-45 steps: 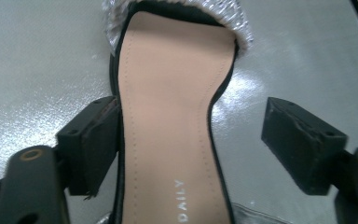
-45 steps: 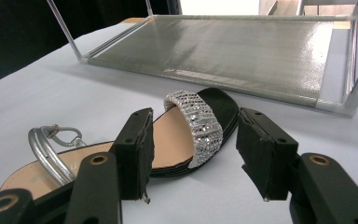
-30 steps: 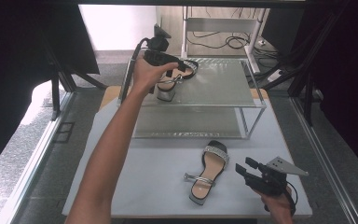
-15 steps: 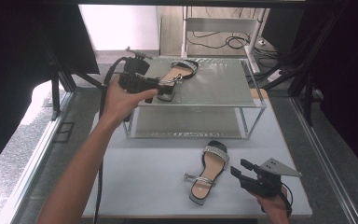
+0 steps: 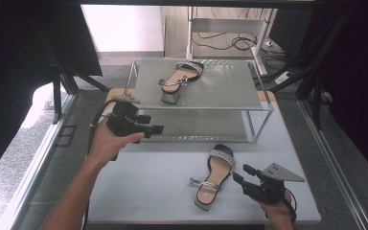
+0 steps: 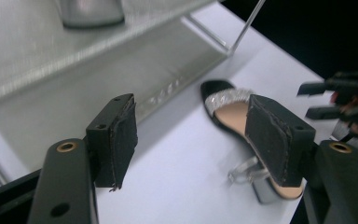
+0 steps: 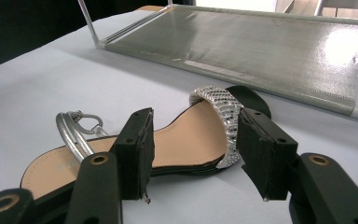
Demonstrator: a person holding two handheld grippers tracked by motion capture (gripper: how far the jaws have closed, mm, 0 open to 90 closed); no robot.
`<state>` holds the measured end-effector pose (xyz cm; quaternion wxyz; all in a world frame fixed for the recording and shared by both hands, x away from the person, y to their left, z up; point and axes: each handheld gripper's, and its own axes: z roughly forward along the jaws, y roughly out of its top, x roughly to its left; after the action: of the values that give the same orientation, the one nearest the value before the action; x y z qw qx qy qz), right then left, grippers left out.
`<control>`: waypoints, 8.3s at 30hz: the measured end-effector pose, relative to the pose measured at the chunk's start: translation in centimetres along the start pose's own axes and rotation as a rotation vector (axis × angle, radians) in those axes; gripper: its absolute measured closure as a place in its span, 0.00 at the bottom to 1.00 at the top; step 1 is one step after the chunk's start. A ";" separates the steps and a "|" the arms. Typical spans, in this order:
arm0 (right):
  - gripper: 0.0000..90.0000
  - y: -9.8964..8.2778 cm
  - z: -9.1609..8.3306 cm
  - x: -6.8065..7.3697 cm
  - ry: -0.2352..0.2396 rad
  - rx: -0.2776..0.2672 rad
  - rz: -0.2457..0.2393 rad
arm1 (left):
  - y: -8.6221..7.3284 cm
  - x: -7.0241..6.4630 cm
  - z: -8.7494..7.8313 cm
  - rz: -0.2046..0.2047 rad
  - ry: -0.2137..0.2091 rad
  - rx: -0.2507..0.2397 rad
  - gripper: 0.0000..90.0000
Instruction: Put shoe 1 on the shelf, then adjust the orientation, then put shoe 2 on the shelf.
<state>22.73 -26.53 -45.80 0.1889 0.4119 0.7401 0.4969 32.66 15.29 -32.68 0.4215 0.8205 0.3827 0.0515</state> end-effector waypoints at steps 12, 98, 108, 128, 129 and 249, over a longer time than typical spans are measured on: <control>0.77 1.1 0.3 2.2 0.024 -0.014 -0.068 | -5.5 0.2 1.3 -0.006 0.017 0.008 0.36; 0.40 4.7 3.2 -0.3 0.052 0.489 -0.202 | -14.5 0.9 6.0 -0.088 0.011 0.099 0.37; 0.33 3.0 6.4 -0.5 0.022 0.732 -0.212 | -14.6 0.9 5.8 -0.087 0.004 0.092 0.37; 0.46 2.6 8.7 -1.2 -0.026 0.893 -0.099 | -14.7 0.4 5.6 -0.092 -0.032 0.076 0.37; 0.46 2.7 8.6 -1.5 -0.010 0.896 -0.089 | -14.7 0.4 5.6 -0.092 -0.031 0.078 0.37; 0.47 28.3 18.3 -11.7 -0.199 0.454 0.360 | -14.7 1.0 4.7 -0.103 -0.042 0.037 0.38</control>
<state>54.19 -20.45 -30.04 0.0724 0.6147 0.7252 0.3015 26.62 18.08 -46.65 0.4165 0.8083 0.4162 0.0056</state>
